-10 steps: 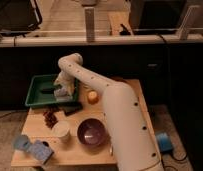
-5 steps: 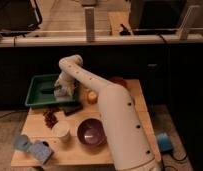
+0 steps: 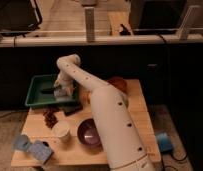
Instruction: Place towel in table surface
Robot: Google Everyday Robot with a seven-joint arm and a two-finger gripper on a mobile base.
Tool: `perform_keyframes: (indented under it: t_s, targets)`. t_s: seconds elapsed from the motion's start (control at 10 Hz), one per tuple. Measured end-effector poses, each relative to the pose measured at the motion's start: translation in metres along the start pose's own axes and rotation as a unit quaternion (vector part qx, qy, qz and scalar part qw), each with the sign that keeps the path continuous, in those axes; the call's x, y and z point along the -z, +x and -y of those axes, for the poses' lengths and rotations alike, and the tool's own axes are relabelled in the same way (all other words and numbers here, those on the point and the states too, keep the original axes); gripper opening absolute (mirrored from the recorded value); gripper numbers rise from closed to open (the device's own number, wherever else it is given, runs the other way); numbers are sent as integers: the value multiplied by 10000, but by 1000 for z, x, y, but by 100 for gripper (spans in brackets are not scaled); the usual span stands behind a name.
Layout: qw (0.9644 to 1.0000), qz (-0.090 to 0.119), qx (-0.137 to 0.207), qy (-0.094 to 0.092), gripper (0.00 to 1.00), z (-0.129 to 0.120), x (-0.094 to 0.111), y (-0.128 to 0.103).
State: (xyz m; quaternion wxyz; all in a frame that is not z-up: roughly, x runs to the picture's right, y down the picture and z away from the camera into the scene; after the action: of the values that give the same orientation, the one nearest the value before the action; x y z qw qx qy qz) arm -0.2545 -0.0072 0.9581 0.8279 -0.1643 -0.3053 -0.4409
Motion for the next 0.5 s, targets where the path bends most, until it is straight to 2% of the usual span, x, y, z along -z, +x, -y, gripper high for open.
perform_keyframes:
  t_s: [0.4, 0.5]
  targets:
    - [10000, 47, 71, -8, 33, 0, 0, -2]
    - [10000, 50, 74, -18, 29, -1, 1, 0]
